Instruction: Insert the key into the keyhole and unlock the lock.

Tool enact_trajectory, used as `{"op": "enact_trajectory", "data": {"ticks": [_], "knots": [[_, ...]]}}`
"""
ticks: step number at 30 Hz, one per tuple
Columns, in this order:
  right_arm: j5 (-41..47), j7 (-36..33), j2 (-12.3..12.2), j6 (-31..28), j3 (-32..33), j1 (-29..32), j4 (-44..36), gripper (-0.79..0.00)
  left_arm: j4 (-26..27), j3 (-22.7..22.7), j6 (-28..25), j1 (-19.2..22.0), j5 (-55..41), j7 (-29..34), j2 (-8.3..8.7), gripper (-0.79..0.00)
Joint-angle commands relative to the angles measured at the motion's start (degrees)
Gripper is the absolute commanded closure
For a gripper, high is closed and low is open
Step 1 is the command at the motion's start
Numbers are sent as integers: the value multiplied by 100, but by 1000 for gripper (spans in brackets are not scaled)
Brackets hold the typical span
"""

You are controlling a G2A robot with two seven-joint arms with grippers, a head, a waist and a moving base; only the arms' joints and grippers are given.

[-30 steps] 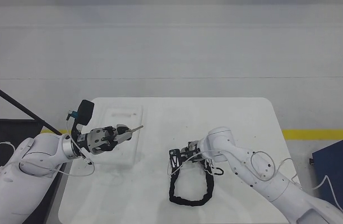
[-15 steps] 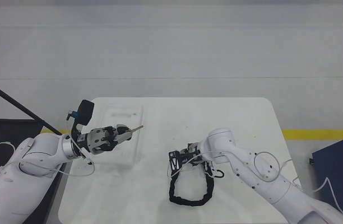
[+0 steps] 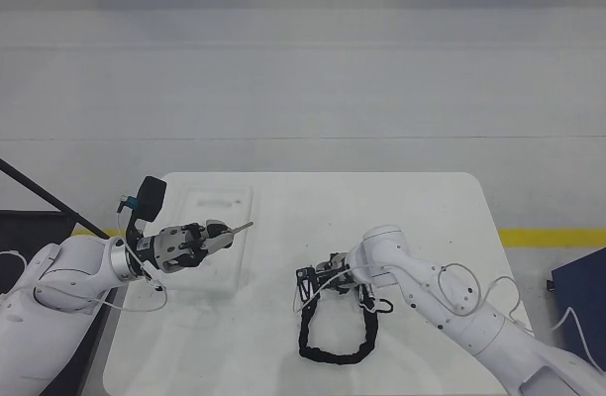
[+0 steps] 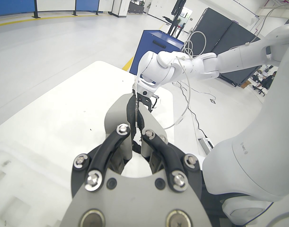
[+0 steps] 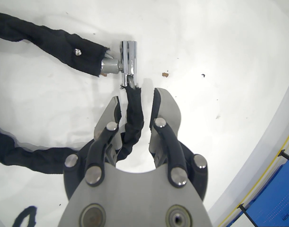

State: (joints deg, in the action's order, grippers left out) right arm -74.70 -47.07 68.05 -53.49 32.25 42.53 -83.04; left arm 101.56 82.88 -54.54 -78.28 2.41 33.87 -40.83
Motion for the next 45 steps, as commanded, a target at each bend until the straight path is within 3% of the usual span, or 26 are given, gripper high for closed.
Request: {"op": "enact_trajectory", "data": {"ticks": [1, 21, 22, 24, 29, 39, 45], "knots": [[-83, 16, 19, 23, -44, -13, 41, -280, 0, 0, 0, 0, 0, 0, 0, 0], [-293, 276, 221, 51, -296, -149, 503, -145, 0, 0, 0, 0, 0, 0, 0, 0], [-295, 282, 229, 47, -302, -152, 522, -132, 0, 0, 0, 0, 0, 0, 0, 0], [-301, 294, 243, 48, -310, -158, 555, 0, 0, 0, 0, 0, 0, 0, 0, 0], [-343, 432, 255, 35, -273, -175, 568, 0, 0, 0, 0, 0, 0, 0, 0, 0], [-690, 1319, -63, 3, 452, 221, -404, 0, 0, 0, 0, 0, 0, 0, 0, 0], [-54, 1804, -291, -423, 1065, 683, -766, 0, 0, 0, 0, 0, 0, 0, 0, 0]]}}
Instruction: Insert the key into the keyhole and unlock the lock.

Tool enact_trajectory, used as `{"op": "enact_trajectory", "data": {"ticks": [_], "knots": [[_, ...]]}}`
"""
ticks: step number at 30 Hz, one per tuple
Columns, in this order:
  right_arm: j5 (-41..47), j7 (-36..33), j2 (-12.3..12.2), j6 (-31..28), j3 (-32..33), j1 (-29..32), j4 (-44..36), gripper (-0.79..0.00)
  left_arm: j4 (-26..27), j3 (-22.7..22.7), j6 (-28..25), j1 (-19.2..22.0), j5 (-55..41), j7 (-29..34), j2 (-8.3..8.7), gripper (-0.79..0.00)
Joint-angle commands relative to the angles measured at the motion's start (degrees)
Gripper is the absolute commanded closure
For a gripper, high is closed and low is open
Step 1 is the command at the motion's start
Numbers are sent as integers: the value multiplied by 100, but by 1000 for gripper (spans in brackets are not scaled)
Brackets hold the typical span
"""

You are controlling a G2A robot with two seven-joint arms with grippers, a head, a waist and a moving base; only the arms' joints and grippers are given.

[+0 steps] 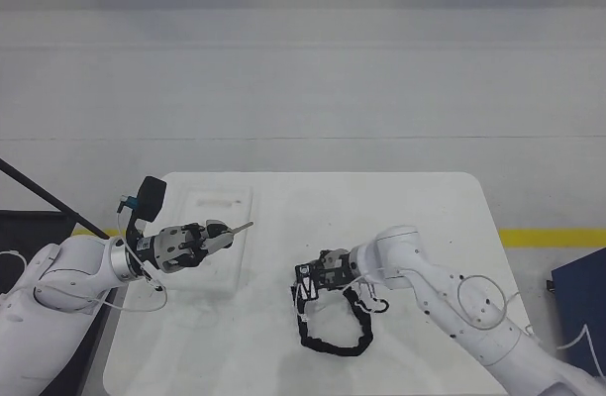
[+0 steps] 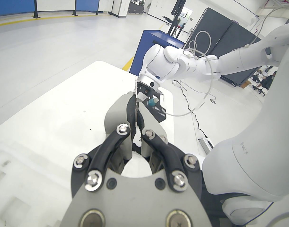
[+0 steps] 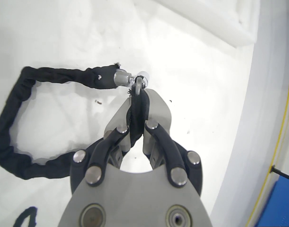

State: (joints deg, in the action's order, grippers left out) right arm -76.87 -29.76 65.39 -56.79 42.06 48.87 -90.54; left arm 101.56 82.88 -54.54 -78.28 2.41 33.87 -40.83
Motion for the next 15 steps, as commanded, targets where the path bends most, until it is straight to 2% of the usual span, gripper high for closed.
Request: {"op": "enact_trajectory", "data": {"ticks": [1, 5, 10, 15], "knots": [[420, 204, -51, -121, 148, 118, -19, 0, 0, 0, 0, 0, 0, 0, 0, 0], [1609, 519, -218, -121, 4, 138, -45, 0, 0, 0, 0, 0, 0, 0, 0, 0], [3110, 915, -554, -121, -349, -166, 2, 0, 0, 0, 0, 0, 0, 0, 0, 0], [4230, 1397, -917, -121, -704, -479, 34, 0, 0, 0, 0, 0, 0, 0, 0, 0]]}}
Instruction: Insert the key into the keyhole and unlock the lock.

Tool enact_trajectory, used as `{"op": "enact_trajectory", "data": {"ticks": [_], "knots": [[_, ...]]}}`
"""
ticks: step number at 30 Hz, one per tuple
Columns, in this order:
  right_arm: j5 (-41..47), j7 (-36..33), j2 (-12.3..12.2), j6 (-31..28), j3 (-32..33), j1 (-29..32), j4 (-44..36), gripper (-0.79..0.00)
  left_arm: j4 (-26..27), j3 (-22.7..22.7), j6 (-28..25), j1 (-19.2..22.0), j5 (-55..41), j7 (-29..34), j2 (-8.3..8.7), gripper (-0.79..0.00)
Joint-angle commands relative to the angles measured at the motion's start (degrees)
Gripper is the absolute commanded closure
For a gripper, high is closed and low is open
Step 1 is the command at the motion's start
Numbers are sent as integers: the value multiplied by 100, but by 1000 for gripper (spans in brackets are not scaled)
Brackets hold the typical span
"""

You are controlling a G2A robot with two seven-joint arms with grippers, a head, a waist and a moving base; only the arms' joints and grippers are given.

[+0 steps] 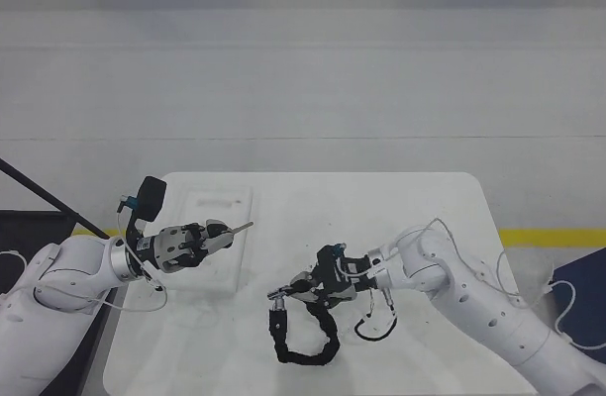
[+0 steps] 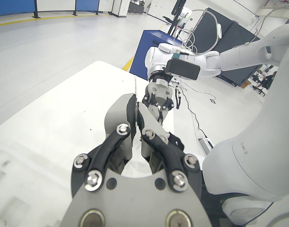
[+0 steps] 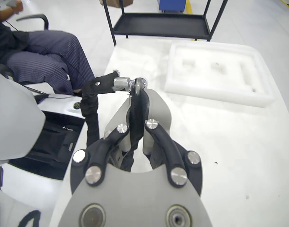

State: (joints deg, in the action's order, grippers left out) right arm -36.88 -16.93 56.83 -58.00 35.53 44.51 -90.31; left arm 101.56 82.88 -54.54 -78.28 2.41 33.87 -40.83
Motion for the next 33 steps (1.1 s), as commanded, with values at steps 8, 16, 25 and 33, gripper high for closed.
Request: {"op": "enact_trajectory", "data": {"ticks": [8, 16, 25, 33], "knots": [[1086, 1379, -602, 0, -560, -316, -100, 0, 0, 0, 0, 0, 0, 0, 0, 0], [1095, 1669, -683, 0, -646, -337, -122, 0, 0, 0, 0, 0, 0, 0, 0, 0], [1095, 1669, -683, 0, -646, -337, -122, 0, 0, 0, 0, 0, 0, 0, 0, 0], [1858, 2429, -698, 0, -673, -88, 362, 0, 0, 0, 0, 0, 0, 0, 0, 0]]}}
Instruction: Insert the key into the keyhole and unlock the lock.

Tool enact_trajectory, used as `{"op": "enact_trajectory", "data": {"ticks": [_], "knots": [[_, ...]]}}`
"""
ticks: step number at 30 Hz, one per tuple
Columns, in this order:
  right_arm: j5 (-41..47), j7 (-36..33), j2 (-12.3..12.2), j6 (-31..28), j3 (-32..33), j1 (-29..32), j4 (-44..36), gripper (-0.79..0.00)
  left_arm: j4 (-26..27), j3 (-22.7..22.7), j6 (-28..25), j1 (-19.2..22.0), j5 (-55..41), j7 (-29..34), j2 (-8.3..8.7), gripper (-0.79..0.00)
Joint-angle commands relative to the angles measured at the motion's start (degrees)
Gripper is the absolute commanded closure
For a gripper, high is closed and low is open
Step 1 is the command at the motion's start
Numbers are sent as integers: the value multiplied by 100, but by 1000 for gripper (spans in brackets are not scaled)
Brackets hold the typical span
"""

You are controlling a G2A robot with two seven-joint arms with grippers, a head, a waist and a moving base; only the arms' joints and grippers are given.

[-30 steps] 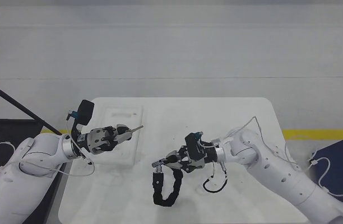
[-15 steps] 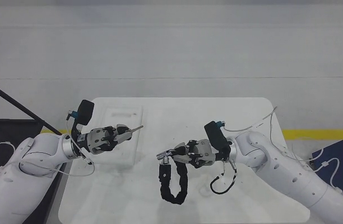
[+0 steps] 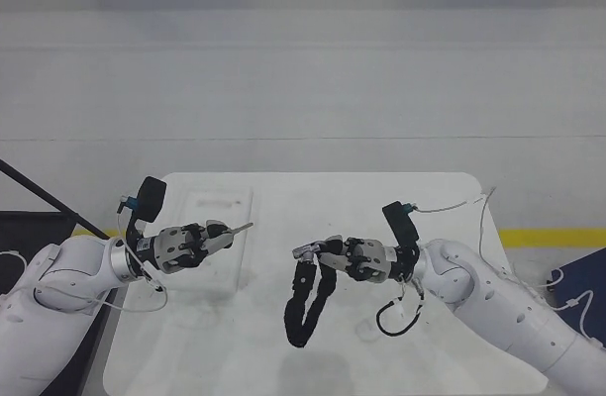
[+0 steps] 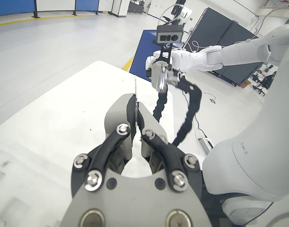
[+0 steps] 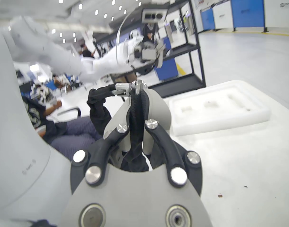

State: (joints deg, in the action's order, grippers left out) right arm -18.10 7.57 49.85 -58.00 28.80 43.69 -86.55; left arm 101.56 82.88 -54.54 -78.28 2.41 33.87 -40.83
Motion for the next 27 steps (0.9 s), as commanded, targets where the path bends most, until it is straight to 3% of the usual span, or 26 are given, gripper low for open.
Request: {"op": "enact_trajectory", "data": {"ticks": [1, 16, 27], "knots": [[-20, -21, 0, 0, 0, -6, -14, 0, 0, 0, 0, 0, 0, 0, 0, 0], [-185, -8, 17, 134, 128, 38, -91, 0, 0, 0, 0, 0, 0, 0, 0, 0], [-3311, 1873, 199, 368, 983, 508, -323, 0, 0, 0, 0, 0, 0, 0, 0, 0]]}}
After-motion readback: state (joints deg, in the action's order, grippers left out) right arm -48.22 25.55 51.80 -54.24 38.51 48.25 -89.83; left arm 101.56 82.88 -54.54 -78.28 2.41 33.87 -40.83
